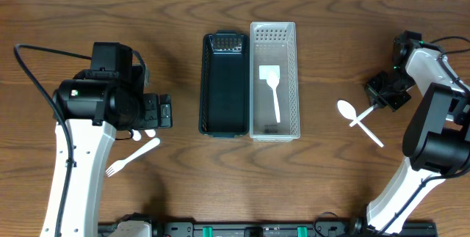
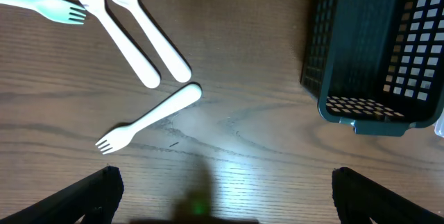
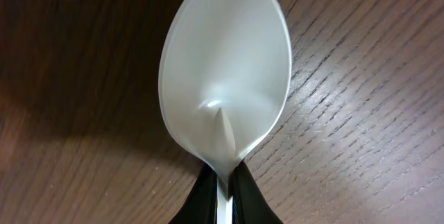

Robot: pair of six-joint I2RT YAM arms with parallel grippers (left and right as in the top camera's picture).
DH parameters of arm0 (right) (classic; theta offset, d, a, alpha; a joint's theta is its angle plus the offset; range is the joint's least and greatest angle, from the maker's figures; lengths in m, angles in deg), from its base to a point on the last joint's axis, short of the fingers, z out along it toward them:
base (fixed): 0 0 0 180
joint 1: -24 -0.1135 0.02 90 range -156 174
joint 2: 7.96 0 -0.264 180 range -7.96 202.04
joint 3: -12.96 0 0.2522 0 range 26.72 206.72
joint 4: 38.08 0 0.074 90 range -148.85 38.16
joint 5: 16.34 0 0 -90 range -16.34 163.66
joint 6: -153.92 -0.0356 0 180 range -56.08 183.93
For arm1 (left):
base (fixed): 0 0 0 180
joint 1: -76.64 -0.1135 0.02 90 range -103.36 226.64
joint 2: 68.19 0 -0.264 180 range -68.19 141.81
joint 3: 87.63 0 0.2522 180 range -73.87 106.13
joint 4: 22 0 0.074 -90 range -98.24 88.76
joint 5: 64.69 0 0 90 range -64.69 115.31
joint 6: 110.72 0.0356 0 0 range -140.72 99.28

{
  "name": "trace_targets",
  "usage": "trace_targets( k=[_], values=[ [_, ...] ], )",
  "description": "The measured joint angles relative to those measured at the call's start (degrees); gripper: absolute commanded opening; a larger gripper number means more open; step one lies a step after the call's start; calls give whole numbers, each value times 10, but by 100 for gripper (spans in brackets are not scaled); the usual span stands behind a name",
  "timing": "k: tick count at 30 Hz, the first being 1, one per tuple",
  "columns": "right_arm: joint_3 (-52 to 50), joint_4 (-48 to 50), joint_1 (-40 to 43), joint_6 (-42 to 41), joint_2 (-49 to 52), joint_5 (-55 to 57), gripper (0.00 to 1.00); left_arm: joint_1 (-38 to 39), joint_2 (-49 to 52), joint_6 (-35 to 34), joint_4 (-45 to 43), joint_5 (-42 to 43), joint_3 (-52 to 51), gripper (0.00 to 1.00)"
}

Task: Pack container
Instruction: 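Return the right gripper and grasp another white spoon, then place the second spoon into the clear basket with the right gripper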

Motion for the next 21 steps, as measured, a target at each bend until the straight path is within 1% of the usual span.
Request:
trace_targets(
  k=[8,11,14,21],
  values=[
    [10,-14,0,27,-1,-7,1,0,0,0,0,0,0,98],
    [25,-14,0,37,-16,-9,1,0,0,0,0,0,0,98],
    [42,-1,0,44,-60,-6,1,0,0,0,0,0,0,98],
    [70,48,-8,68,-207,5,1,0,0,0,0,0,0,98]
  ],
)
